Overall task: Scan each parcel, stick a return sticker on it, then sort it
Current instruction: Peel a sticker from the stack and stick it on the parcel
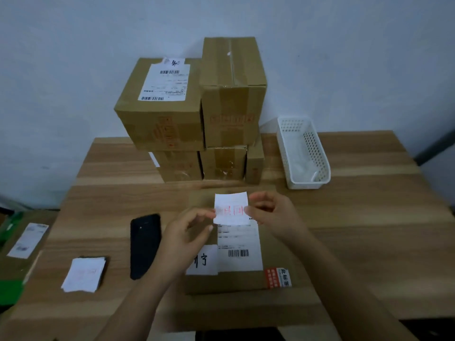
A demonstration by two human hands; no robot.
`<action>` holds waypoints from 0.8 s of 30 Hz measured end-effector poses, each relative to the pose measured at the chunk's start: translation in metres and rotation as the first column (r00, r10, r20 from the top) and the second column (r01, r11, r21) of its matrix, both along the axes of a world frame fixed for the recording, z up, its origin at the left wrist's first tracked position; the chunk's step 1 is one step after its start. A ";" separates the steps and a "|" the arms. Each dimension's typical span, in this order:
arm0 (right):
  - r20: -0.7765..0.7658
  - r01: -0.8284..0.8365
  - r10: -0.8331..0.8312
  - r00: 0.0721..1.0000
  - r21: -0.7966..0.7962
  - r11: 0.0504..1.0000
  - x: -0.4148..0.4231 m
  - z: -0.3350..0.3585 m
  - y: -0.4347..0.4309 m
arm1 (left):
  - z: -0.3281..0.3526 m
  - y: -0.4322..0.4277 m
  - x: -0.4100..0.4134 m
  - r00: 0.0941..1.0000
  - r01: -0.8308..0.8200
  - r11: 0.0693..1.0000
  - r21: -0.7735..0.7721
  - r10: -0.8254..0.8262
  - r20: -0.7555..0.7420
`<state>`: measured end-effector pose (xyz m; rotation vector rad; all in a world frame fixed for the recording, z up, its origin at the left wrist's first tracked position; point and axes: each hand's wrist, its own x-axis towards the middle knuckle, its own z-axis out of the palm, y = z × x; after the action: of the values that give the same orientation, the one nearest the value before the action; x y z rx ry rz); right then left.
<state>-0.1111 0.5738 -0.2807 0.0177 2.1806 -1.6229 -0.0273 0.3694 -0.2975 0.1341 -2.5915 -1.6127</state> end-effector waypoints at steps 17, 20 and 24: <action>0.139 0.178 -0.159 0.977 -0.137 0.974 0.091 -0.004 0.045 | -0.024 0.060 0.051 0.980 0.080 0.993 0.088 -0.095 0.178; 0.020 0.170 -0.170 0.985 0.019 0.985 0.094 -0.008 0.048 | -0.029 0.069 0.052 0.988 0.069 0.998 -0.011 -0.067 0.139; -0.152 0.197 -0.167 0.974 0.213 0.957 0.097 -0.020 0.051 | -0.033 0.081 0.050 0.998 0.032 0.976 -0.217 -0.022 0.050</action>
<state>-0.0143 0.6251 -0.3011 0.1892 2.5232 -1.4957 0.0224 0.4505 -0.3303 0.1235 -2.7962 -1.3354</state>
